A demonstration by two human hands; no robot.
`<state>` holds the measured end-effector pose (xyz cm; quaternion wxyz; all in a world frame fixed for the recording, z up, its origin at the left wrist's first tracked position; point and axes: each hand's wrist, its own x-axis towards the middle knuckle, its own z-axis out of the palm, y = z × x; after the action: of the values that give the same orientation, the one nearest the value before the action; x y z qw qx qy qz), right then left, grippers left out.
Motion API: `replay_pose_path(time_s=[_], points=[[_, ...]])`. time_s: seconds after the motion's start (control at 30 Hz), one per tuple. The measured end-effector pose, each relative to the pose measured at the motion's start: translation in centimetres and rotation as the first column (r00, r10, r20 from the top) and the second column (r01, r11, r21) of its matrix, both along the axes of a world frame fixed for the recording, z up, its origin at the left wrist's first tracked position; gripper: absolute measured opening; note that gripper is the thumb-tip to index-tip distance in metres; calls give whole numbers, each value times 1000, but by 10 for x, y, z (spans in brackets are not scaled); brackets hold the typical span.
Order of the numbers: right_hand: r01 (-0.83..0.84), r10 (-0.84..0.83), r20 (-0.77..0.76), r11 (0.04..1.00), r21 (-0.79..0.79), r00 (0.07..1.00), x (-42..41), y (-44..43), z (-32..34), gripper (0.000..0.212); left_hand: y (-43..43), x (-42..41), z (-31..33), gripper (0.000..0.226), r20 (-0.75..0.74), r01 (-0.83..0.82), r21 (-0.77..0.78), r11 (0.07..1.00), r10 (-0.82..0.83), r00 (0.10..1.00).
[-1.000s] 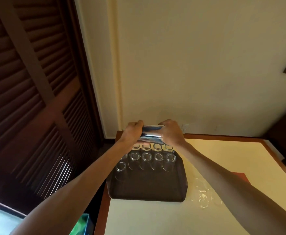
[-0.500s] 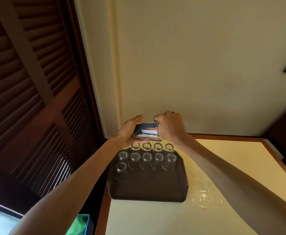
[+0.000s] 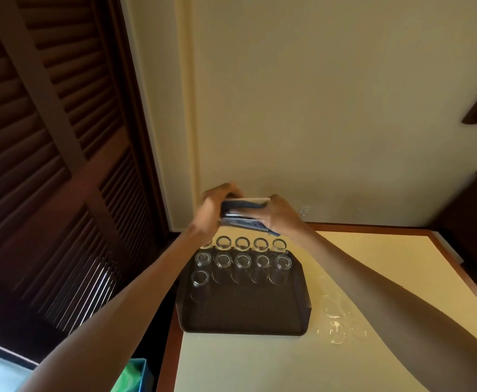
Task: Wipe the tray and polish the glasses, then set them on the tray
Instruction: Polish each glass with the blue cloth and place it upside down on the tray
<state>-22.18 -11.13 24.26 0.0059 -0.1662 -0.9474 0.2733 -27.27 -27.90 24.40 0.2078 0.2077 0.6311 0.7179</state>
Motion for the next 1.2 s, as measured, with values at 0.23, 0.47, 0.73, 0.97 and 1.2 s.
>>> replay_pose_path(time_s=[0.23, 0.47, 0.73, 0.97, 1.2], points=[[-40, 158, -178, 844, 535, 971, 24, -13, 38, 22, 10, 5, 8, 43, 179, -95, -179, 979, 127, 976], [186, 36, 288, 686, -704, 957, 16, -11, -1, 48, 7, 6, 5, 44, -371, -223, -75, 972, 180, 911], [-43, -25, -183, 933, -357, 983, 22, -7, 12, 70, 6, 8, 12, 37, -111, -181, -38, 983, 176, 978], [168, 239, 235, 272, -948, 942, 36, -11, 10, 49, 13, 8, 15, 44, -484, -274, -72, 959, 206, 850], [-107, 68, -262, 984, -140, 963, 31, -6, 13, 67, 6, 6, 11, 59, 48, 51, -53, 997, -49, 998]])
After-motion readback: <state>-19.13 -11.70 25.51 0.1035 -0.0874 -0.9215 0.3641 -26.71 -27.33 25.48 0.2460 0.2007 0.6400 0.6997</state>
